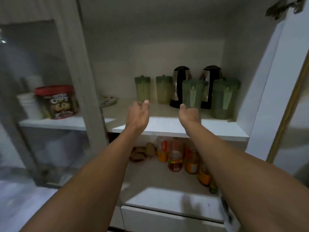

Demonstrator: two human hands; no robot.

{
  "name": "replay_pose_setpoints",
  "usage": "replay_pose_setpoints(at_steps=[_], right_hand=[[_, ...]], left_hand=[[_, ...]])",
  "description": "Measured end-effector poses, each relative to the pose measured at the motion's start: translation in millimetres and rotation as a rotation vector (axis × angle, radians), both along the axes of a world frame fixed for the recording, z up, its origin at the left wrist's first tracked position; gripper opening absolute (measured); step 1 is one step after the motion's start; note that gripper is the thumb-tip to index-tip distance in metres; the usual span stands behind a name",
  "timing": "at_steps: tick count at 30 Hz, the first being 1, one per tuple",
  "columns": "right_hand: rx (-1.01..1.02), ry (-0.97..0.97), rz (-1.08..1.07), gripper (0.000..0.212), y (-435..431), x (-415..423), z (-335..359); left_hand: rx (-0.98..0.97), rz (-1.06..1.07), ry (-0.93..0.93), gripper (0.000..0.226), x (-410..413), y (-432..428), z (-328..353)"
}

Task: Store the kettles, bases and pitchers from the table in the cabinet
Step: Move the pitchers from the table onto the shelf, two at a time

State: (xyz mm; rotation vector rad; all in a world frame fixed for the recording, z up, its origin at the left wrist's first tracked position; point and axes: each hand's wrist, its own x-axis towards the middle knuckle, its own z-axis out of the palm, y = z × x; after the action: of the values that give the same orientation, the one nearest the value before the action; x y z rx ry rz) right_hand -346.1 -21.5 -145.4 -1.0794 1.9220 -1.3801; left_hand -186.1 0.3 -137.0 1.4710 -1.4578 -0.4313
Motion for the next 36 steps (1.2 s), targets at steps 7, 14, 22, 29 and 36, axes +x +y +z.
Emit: replay_pose_setpoints(at_steps=[7, 14, 22, 29, 36], right_hand=[[-0.117, 0.418, 0.421, 0.064, 114.3, 201.0, 2.1], [-0.278, 0.64, 0.867, 0.067, 226.3, 378.5, -13.5], [-0.356, 0.697, 1.357, 0.069, 362.1, 548.4, -42.5], [-0.364, 0.689, 1.623, 0.065, 436.8, 668.1, -93.3], [-0.124, 0.463, 1.807, 0.054, 484.0, 792.3, -161.5]], left_hand=[[0.008, 0.422, -0.345, 0.057, 185.5, 141.5, 2.7], [0.241, 0.84, -0.418, 0.07, 346.7, 315.6, -7.2], [0.456, 1.288, -0.262, 0.073, 473.6, 510.3, -41.3], [0.512, 1.548, -0.093, 0.061, 559.4, 604.5, -95.5], [0.548, 1.701, 0.259, 0.066, 645.7, 648.1, -173.6]])
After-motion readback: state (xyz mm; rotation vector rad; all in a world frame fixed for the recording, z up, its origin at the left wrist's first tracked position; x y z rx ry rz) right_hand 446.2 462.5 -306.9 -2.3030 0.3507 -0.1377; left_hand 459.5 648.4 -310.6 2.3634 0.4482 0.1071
